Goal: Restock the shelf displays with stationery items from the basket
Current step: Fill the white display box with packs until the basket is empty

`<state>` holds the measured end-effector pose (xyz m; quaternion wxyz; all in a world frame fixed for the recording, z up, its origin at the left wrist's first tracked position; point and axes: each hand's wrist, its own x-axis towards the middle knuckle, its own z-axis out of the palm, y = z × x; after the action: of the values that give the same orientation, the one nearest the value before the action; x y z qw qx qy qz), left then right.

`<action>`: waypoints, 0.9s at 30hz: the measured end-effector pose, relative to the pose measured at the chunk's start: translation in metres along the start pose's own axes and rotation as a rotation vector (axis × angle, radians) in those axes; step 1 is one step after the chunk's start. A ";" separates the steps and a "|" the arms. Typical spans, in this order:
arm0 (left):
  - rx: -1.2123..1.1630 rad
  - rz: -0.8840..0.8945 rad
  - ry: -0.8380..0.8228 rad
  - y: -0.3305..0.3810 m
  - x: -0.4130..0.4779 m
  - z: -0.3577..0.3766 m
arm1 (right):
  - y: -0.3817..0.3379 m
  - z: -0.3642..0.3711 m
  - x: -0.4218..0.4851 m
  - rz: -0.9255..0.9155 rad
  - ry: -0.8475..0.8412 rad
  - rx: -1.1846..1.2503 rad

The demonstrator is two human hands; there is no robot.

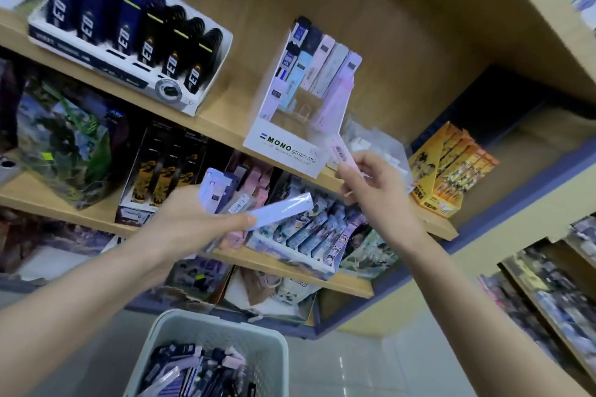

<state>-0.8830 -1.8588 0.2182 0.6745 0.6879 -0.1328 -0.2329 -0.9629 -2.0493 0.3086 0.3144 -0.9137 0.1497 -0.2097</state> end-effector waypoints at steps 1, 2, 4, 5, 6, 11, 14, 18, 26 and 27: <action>-0.017 0.014 0.022 0.004 0.003 -0.003 | -0.008 -0.005 0.011 -0.055 0.057 -0.062; -0.030 0.024 0.038 0.007 0.006 -0.005 | -0.016 -0.008 0.022 -0.110 0.099 -0.153; -0.051 0.033 0.062 0.014 0.011 -0.008 | -0.027 -0.012 0.048 -0.190 0.151 -0.314; -0.066 0.038 0.073 0.017 0.012 -0.009 | -0.031 -0.012 0.062 -0.200 0.185 -0.328; -0.088 0.039 0.075 0.020 0.013 -0.009 | -0.035 -0.012 0.075 -0.194 0.231 -0.308; -0.157 0.042 0.062 0.024 0.018 -0.013 | -0.049 -0.010 0.132 -0.231 0.435 -0.219; -0.178 0.062 0.071 0.025 0.024 -0.018 | -0.049 -0.007 0.156 -0.242 0.378 -0.302; -0.200 0.107 0.082 0.032 0.026 -0.020 | -0.053 -0.006 0.171 -0.254 0.235 -0.432; -0.267 0.150 0.073 0.038 0.029 -0.021 | -0.059 -0.005 0.185 -0.322 0.153 -0.583; -0.270 0.153 0.072 0.038 0.030 -0.021 | -0.057 -0.003 0.186 -0.338 0.184 -0.592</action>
<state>-0.8419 -1.8572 0.2508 0.7809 0.5867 -0.1280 -0.1719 -0.7949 -2.0836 0.4007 -0.0180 -0.9543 0.0783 -0.2878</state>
